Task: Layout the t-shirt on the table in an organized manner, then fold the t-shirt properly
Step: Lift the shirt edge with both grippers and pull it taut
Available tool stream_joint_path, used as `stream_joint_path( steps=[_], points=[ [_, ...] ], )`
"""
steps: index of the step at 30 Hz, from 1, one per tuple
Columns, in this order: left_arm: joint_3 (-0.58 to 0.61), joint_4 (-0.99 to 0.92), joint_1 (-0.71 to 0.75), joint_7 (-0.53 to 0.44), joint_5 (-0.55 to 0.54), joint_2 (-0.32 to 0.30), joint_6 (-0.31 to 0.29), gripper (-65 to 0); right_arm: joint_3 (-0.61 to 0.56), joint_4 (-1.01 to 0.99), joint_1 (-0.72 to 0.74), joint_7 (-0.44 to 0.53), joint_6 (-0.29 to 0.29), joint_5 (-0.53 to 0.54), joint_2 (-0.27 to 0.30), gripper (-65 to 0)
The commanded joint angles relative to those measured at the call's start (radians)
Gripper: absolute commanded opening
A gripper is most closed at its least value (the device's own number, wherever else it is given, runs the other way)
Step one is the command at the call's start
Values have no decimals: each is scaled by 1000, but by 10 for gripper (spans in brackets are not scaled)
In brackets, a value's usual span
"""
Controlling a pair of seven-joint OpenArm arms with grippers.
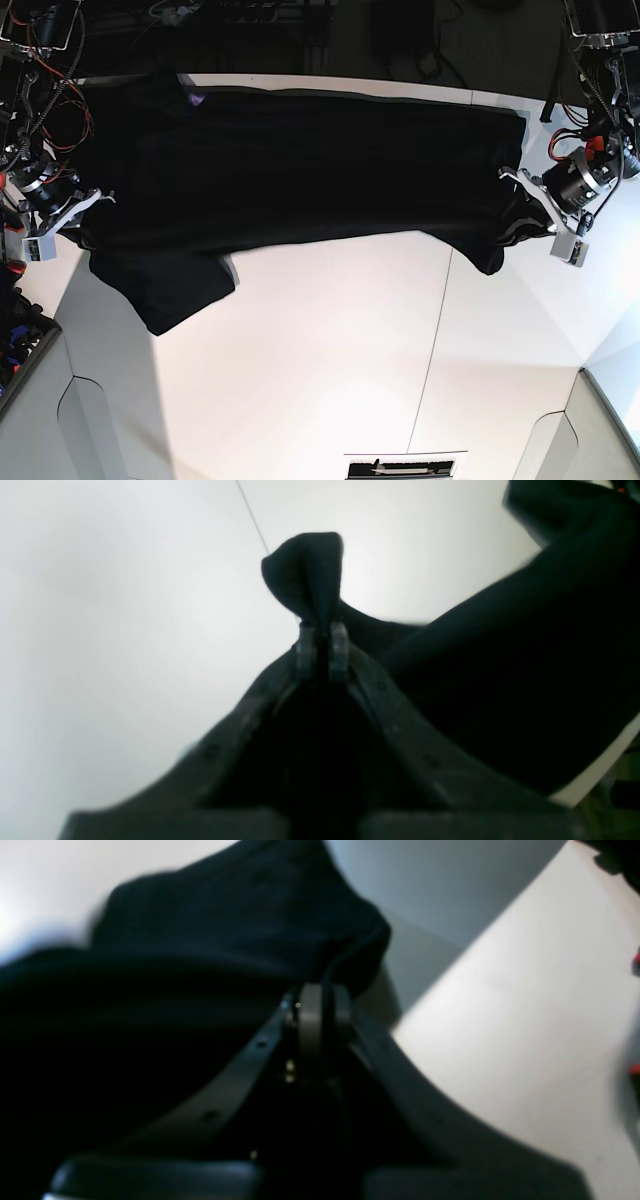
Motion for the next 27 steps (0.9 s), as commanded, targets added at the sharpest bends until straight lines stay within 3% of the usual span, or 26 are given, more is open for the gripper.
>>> stream_joint_path(
  steps=[1,8,12,15,16,27],
  points=[
    [-8,26,-2,-26,-24,-17,-5,-650,9,20,11,19,-3,15,32,-650],
    [-8,34,72,-14,-47,-16,-5,-650,12,19,-40,-14,-5,18,47,-650],
    [-7,34,79,-16,-74,-16,-5,-650,14,9,-45,-26,-41,34,46,-650],
    [-7,34,79,-16,-101,-13,-5,-650,21,8,-44,-22,-77,34,47,-443],
    [-6,34,79,-16,-103,-11,-5,-650,27,8,-41,-20,-77,39,47,-405],
    [-6,34,79,-14,-101,-11,-5,-650,105,-15,111,0,-87,36,46,-393]
  ],
)
